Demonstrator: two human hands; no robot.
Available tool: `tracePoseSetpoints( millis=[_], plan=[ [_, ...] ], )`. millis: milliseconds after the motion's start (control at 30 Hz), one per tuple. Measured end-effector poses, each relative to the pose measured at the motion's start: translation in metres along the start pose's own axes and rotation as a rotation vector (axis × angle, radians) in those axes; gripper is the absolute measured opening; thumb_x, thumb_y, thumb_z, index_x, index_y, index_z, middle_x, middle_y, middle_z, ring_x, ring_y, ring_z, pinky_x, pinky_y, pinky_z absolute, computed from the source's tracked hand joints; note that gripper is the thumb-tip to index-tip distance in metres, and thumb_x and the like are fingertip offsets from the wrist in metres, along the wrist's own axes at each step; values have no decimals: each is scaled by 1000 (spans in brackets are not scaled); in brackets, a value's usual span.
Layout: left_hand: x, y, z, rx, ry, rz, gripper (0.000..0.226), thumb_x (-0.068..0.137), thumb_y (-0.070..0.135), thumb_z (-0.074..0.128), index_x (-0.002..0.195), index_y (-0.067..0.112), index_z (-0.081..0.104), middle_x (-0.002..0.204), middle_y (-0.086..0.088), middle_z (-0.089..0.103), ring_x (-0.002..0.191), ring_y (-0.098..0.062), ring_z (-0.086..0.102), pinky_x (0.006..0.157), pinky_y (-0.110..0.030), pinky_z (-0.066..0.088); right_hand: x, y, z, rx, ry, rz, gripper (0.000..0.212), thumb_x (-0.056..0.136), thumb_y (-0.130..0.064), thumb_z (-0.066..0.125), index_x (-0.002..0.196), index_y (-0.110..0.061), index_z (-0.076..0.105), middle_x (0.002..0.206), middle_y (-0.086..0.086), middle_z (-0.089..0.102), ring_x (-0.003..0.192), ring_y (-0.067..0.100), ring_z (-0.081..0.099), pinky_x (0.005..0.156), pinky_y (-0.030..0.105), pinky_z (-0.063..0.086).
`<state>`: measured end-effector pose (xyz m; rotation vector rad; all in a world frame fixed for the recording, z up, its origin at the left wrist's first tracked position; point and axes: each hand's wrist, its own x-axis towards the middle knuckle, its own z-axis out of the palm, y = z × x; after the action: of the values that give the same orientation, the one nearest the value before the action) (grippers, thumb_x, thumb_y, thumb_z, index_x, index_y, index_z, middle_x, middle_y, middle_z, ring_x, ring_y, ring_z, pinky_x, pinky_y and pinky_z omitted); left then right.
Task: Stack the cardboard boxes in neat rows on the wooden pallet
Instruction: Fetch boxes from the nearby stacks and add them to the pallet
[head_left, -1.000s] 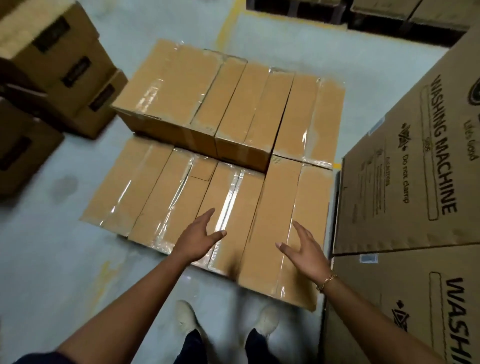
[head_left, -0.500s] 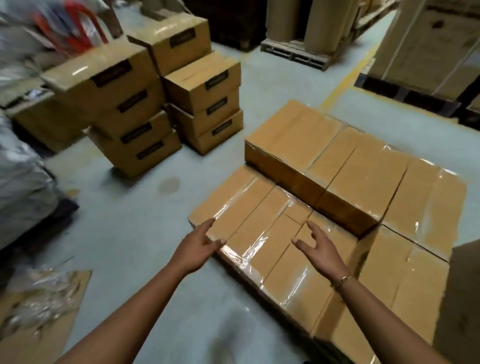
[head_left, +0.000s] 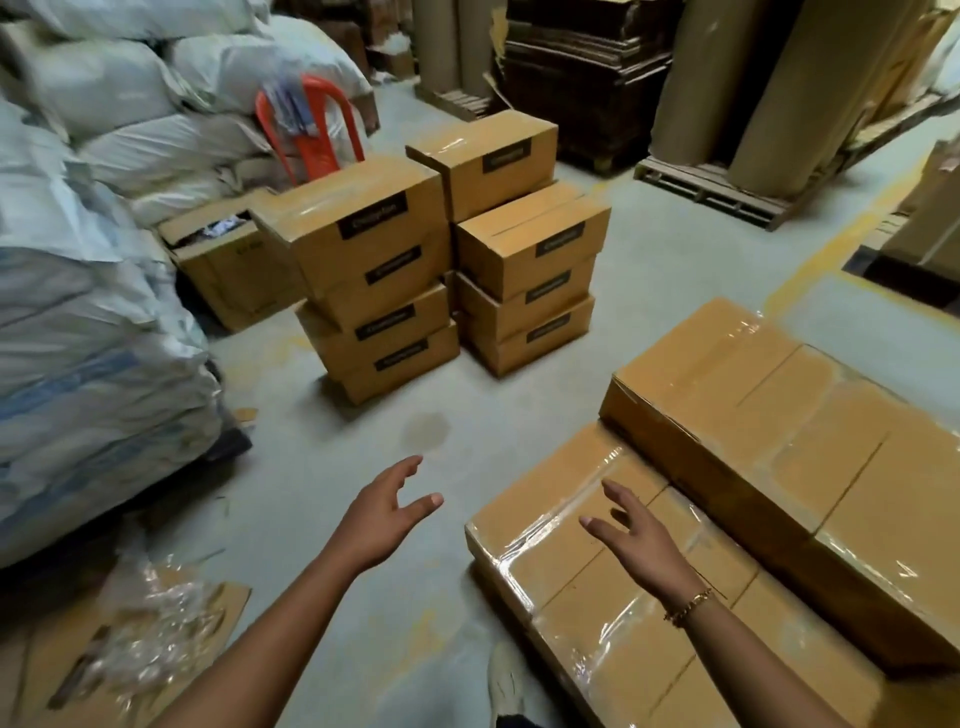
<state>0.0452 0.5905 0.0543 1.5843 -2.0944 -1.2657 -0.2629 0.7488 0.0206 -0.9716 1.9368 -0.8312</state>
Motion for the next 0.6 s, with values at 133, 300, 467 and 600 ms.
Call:
tracePoseSetpoints(
  millis=[133, 300, 467, 600],
  plan=[
    [56, 10, -45, -38, 77, -17, 68, 94, 51, 68, 154, 36, 40, 156, 5, 47, 141, -19, 46, 108, -36, 40, 68, -57, 14, 19, -52, -39, 71, 93, -49, 67, 154, -32, 35, 159, -9, 37, 141, 19, 44, 102, 31, 40],
    [116, 21, -98, -110, 187, -20, 67, 94, 50, 68, 154, 33, 43, 155, 5, 49, 142, -17, 45, 112, -38, 41, 152, -131, 28, -15, -122, -108, 68, 93, -49, 68, 152, -34, 38, 158, -10, 40, 137, 15, 46, 108, 35, 42],
    [185, 1, -154, -164, 216, -33, 68, 93, 51, 68, 154, 34, 43, 156, 4, 49, 144, -16, 43, 115, -39, 39, 236, -197, 59, -32, -154, -154, 70, 93, -51, 66, 153, -33, 36, 158, -10, 39, 140, 17, 45, 112, 39, 41],
    [257, -24, -205, -207, 226, -34, 67, 92, 49, 72, 152, 34, 46, 156, 5, 48, 144, -15, 44, 112, -35, 39, 307, -247, 99, 10, -147, -163, 71, 92, -51, 68, 153, -34, 37, 159, -10, 39, 139, 16, 45, 107, 33, 42]
  ],
)
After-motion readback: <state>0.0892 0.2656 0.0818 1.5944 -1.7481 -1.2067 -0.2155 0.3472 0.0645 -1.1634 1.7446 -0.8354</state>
